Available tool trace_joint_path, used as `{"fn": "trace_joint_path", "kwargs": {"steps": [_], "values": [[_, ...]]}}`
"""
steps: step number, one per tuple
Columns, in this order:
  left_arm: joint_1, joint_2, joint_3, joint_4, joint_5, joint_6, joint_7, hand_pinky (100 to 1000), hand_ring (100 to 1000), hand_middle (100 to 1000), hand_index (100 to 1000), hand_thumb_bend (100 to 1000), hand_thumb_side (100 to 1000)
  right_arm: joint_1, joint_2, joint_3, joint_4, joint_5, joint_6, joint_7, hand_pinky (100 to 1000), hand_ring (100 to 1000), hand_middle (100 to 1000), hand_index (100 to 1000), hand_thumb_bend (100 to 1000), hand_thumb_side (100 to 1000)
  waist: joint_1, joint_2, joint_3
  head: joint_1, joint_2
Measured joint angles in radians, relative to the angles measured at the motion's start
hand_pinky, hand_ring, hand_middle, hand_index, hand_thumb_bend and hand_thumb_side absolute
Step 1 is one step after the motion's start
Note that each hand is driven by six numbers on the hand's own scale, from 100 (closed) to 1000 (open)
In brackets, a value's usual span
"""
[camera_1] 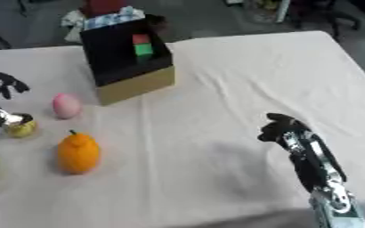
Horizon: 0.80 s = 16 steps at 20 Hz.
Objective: Pick up objects on the table and place them in the box.
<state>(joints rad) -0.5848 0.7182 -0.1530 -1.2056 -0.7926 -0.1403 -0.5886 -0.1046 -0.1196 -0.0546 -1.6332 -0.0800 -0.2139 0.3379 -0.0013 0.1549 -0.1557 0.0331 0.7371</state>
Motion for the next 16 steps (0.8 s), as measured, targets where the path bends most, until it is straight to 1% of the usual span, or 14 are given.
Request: {"fn": "trace_joint_path", "kwargs": {"steps": [5,9,11,12,13,14,15,16], "values": [[-0.025,-0.017,-0.011,0.082,-0.041,-0.016,-0.013,765,687,756,878,424,474,0.000,0.000,0.000,0.001,0.000,-0.001,0.001,694,609,588,799,100,711,0.000,0.000,0.001,0.000,0.000],[-0.032,-0.025,-0.015,0.127,-0.066,-0.035,-0.019,755,660,730,864,347,382,0.000,0.000,0.000,0.005,0.000,-0.001,0.001,694,609,587,799,100,712,0.000,0.000,0.000,-0.001,0.000],[-0.032,-0.025,-0.015,0.136,-0.067,-0.047,-0.027,736,610,671,821,306,317,0.000,0.000,0.000,0.005,0.000,-0.001,0.001,694,609,588,799,100,712,0.000,0.000,0.000,-0.002,0.000],[-0.032,-0.025,-0.015,0.138,-0.067,-0.052,-0.030,733,604,661,813,303,309,0.000,0.000,0.000,0.005,0.000,-0.001,0.001,694,609,588,799,100,711,0.000,-0.001,0.000,-0.003,0.000],[-0.031,-0.025,-0.015,0.138,-0.067,-0.057,-0.032,698,544,581,743,271,254,0.000,0.000,0.000,0.005,0.000,-0.001,0.001,695,609,588,799,100,711,0.000,-0.001,0.000,-0.004,0.000],[-0.031,-0.025,-0.015,0.137,-0.067,-0.060,-0.032,692,536,571,734,267,246,0.000,0.000,0.000,0.005,0.000,-0.001,0.001,695,609,588,799,100,711,0.000,-0.001,0.000,-0.004,0.000],[-0.029,-0.024,-0.014,0.133,-0.066,-0.062,-0.031,651,492,511,678,249,189,0.000,0.000,0.000,0.005,0.000,-0.001,0.001,695,609,588,800,100,711,0.000,-0.001,0.000,-0.005,0.000],[-0.025,-0.023,-0.010,0.123,-0.066,-0.062,-0.026,636,481,496,665,244,173,0.000,0.000,0.000,0.005,0.000,-0.001,0.001,695,609,588,800,100,711,0.000,-0.001,0.000,-0.006,0.000]]}}
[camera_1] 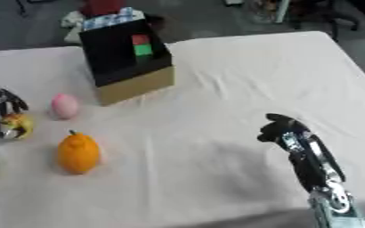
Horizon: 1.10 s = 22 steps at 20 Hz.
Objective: Pick up objects on the table and place them in the box.
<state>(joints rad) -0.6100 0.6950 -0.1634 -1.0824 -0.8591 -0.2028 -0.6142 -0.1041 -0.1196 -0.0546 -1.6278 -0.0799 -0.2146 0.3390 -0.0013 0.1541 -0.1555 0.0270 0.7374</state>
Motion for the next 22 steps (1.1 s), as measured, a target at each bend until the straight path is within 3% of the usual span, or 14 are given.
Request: {"fn": "trace_joint_path", "kwargs": {"steps": [7,10,13,16,17,18,22], "values": [[0.014,0.058,0.041,-0.145,0.007,0.014,0.035,583,431,441,612,159,134,0.000,0.000,0.000,0.000,0.000,-0.001,-0.001,695,609,588,800,100,711,0.000,0.000,0.004,-0.005,0.000],[-0.042,0.075,0.046,-0.203,0.022,0.023,0.043,597,441,447,621,172,125,0.000,0.000,0.000,0.001,0.000,-0.001,-0.001,695,609,587,800,100,711,0.000,0.000,0.004,-0.007,0.000],[-0.153,0.062,0.039,-0.201,0.016,0.029,0.055,598,442,446,624,168,118,0.004,0.000,0.000,0.001,0.000,-0.001,0.000,695,609,587,800,100,711,0.000,-0.002,0.003,-0.007,0.000],[-0.282,-0.012,0.018,-0.134,-0.018,0.025,0.072,603,444,445,627,153,117,0.005,0.000,0.001,0.003,0.000,-0.003,0.004,695,609,587,800,100,710,0.000,-0.005,-0.005,-0.006,0.000],[-0.319,-0.048,0.012,-0.104,-0.037,0.022,0.082,605,446,446,628,148,205,0.005,0.000,0.003,0.004,0.000,-0.004,0.006,695,609,587,800,100,710,0.000,-0.005,-0.009,-0.004,0.000],[-0.354,-0.085,0.007,-0.072,-0.057,0.017,0.093,606,448,448,630,165,114,0.005,0.000,0.006,0.004,0.000,-0.004,0.007,695,609,587,800,100,710,0.000,-0.005,-0.014,-0.002,0.000],[-0.448,-0.224,-0.002,0.062,-0.168,0.006,0.151,617,462,466,648,184,116,0.000,0.000,0.012,0.006,0.000,-0.005,0.014,695,609,587,800,100,710,0.000,-0.005,-0.035,0.006,-0.001]]}}
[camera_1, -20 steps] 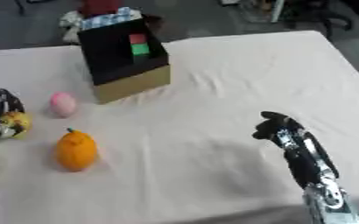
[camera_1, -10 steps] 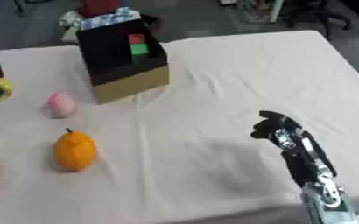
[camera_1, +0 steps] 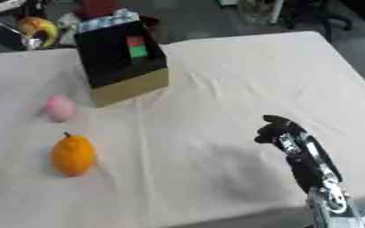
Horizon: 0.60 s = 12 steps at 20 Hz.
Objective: Pick up objects on the table and place them in the box.
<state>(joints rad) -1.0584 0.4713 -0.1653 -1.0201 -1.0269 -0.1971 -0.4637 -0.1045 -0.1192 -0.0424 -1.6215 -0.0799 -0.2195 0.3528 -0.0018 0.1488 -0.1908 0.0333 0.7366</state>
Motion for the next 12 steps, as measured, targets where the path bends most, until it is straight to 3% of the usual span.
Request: {"fn": "trace_joint_path", "kwargs": {"steps": [5,8,9,10,11,12], "values": [[-0.035,-0.118,0.001,0.155,-0.158,0.002,0.088,684,562,581,746,268,131,-0.001,0.000,0.006,0.000,0.000,0.000,0.008,695,609,587,800,100,712,0.000,0.000,-0.019,0.009,0.000],[-0.035,-0.147,0.014,0.210,-0.218,0.013,0.147,752,674,722,855,416,429,-0.001,0.001,0.007,0.001,-0.001,0.001,0.010,695,609,587,800,100,712,0.000,0.000,-0.021,0.010,0.000],[-0.033,-0.149,0.018,0.220,-0.228,0.016,0.161,792,734,784,893,518,614,-0.001,0.001,0.007,0.001,-0.001,0.001,0.010,695,609,587,800,100,712,0.000,0.000,-0.022,0.010,0.000],[-0.030,-0.149,0.022,0.226,-0.234,0.017,0.172,834,784,834,918,590,739,-0.001,0.001,0.007,0.001,-0.001,0.001,0.010,695,609,587,800,100,713,0.000,0.000,-0.022,0.010,0.000],[-0.027,-0.147,0.025,0.227,-0.234,0.017,0.179,891,844,891,947,650,836,-0.001,0.001,0.007,0.001,-0.001,0.001,0.010,695,609,587,800,100,713,0.000,0.000,-0.021,0.010,0.000],[-0.023,-0.145,0.029,0.226,-0.233,0.015,0.182,904,859,906,952,662,856,-0.001,0.001,0.007,0.001,-0.001,0.001,0.010,695,609,587,800,100,713,0.000,0.000,-0.020,0.010,0.000]]}}
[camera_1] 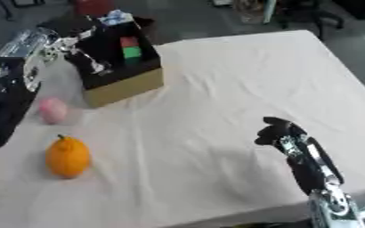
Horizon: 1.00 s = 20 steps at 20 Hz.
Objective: Pick up objects on the table and place them in the box.
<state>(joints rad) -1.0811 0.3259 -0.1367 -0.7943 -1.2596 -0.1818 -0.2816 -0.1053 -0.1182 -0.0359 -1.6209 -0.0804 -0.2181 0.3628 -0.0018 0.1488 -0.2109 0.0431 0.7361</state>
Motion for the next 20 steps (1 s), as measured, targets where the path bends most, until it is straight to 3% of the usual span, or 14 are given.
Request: {"fn": "trace_joint_path", "kwargs": {"steps": [3,7,8,12,20], "values": [[0.012,0.025,0.001,-0.050,0.010,-0.004,0.002,880,832,885,933,631,793,0.000,0.000,0.000,0.000,0.000,0.000,0.000,695,609,587,800,100,712,0.000,0.000,0.006,-0.001,0.000],[0.033,0.078,0.000,-0.164,0.068,-0.010,-0.020,880,832,885,933,631,793,0.000,0.000,0.000,0.000,0.000,0.000,0.000,695,609,587,800,100,712,0.000,0.000,0.009,-0.002,0.000],[0.035,0.084,0.000,-0.182,0.080,-0.008,-0.028,782,690,732,823,436,444,0.000,0.000,0.000,0.000,0.000,0.000,0.000,695,609,587,800,100,712,0.000,0.000,0.009,-0.002,0.000],[0.093,0.129,-0.037,-0.224,0.127,-0.027,-0.072,756,641,679,783,405,420,0.005,-0.001,-0.008,0.000,0.000,-0.001,-0.004,695,609,587,800,100,712,0.000,0.000,0.050,-0.028,0.001],[0.229,0.322,-0.099,-0.202,0.261,-0.154,-0.206,742,617,651,764,383,473,0.009,-0.004,-0.012,0.005,0.001,-0.001,-0.009,696,609,587,801,100,711,0.000,-0.001,0.040,-0.036,0.001]]}}
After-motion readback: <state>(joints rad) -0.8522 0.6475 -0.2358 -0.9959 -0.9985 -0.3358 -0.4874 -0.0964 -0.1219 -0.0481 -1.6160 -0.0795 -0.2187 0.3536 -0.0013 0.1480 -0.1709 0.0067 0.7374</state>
